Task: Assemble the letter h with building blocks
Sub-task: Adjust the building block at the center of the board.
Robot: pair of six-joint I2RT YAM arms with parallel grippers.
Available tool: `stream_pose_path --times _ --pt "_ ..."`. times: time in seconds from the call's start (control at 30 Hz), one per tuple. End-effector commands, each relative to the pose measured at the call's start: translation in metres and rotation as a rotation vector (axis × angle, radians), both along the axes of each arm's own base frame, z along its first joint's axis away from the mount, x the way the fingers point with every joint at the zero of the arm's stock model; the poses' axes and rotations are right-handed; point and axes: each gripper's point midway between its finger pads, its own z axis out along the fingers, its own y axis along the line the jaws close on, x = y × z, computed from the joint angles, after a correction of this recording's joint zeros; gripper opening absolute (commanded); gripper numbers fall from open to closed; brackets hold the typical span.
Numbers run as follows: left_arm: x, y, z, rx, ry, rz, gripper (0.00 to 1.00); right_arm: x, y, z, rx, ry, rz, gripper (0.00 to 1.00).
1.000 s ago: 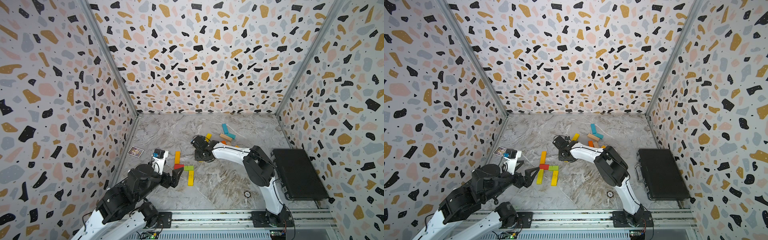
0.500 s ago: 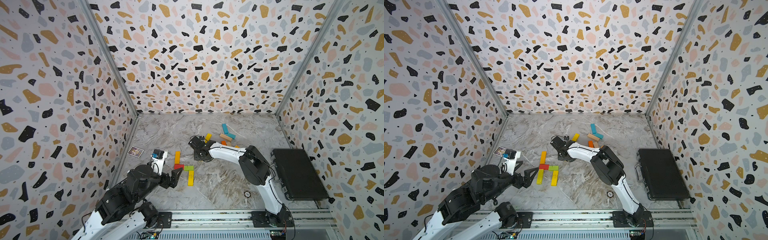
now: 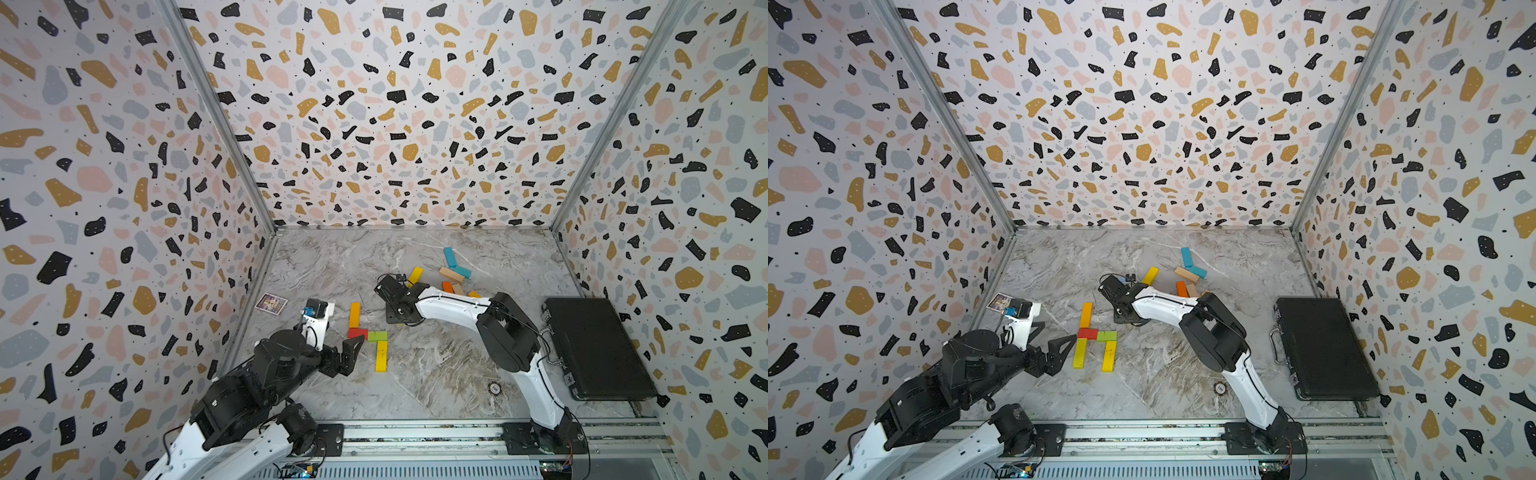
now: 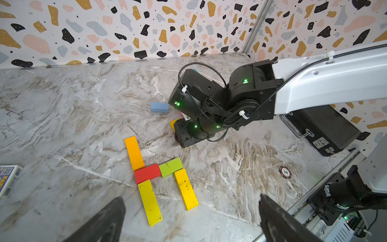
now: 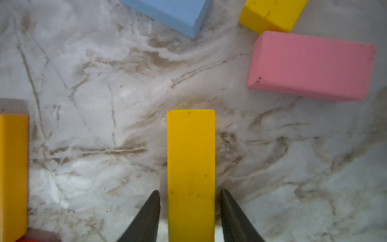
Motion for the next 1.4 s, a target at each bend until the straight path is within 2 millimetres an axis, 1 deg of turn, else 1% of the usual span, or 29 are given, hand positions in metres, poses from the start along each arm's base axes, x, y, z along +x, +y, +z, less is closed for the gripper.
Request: stream_pose_path --times 0.0,0.07,0.2,0.27,0.33,0.4,0.47,0.57,0.6,0.67,0.73,0.83,1.1,1.37 --pt "0.004 0.0 0.003 -0.008 -0.017 0.013 0.99 0.003 0.005 0.022 0.028 -0.044 0.014 0.58" --pt "0.004 -0.001 0.004 -0.015 -0.018 0.013 0.99 0.007 0.008 0.041 0.053 -0.079 0.03 0.62" --pt "0.003 -0.001 0.01 -0.028 -0.026 0.007 0.99 0.012 0.001 0.082 0.093 -0.163 0.058 0.69" --pt "0.002 0.0 0.013 -0.034 -0.035 0.007 0.99 0.017 -0.013 0.093 0.112 -0.176 0.043 0.71" --pt "0.002 0.001 0.014 -0.035 -0.045 0.008 0.99 0.022 -0.023 0.096 0.131 -0.174 0.043 0.72" --pt "0.003 0.002 0.013 -0.027 -0.045 0.015 0.99 0.027 -0.034 0.09 0.124 -0.146 0.039 0.71" --pt "0.004 0.003 0.01 -0.014 -0.039 0.023 0.99 0.03 -0.04 0.083 0.099 -0.126 0.06 0.71" --pt "0.005 0.001 0.008 -0.005 -0.032 0.014 0.99 0.034 -0.051 0.073 0.017 -0.133 0.087 0.74" --pt "0.005 0.0 0.008 -0.007 -0.03 0.009 0.99 0.033 -0.047 0.072 0.028 -0.138 0.116 0.75" --pt "0.006 -0.001 0.005 0.001 -0.024 0.009 0.99 0.033 -0.036 0.072 0.057 -0.155 0.18 0.83" --pt "0.007 -0.002 0.003 0.012 -0.019 0.011 0.99 0.033 -0.03 0.071 0.038 -0.172 0.215 0.85" --pt "0.007 -0.002 0.001 0.016 -0.017 0.008 0.99 0.035 -0.023 0.068 -0.013 -0.197 0.263 0.85" --pt "0.008 -0.003 -0.004 0.025 -0.006 0.007 0.99 0.042 -0.014 0.052 -0.208 -0.229 0.346 0.85" --pt "0.008 -0.004 -0.005 0.026 -0.004 0.004 0.99 0.053 -0.017 0.039 -0.3 -0.222 0.343 0.83"
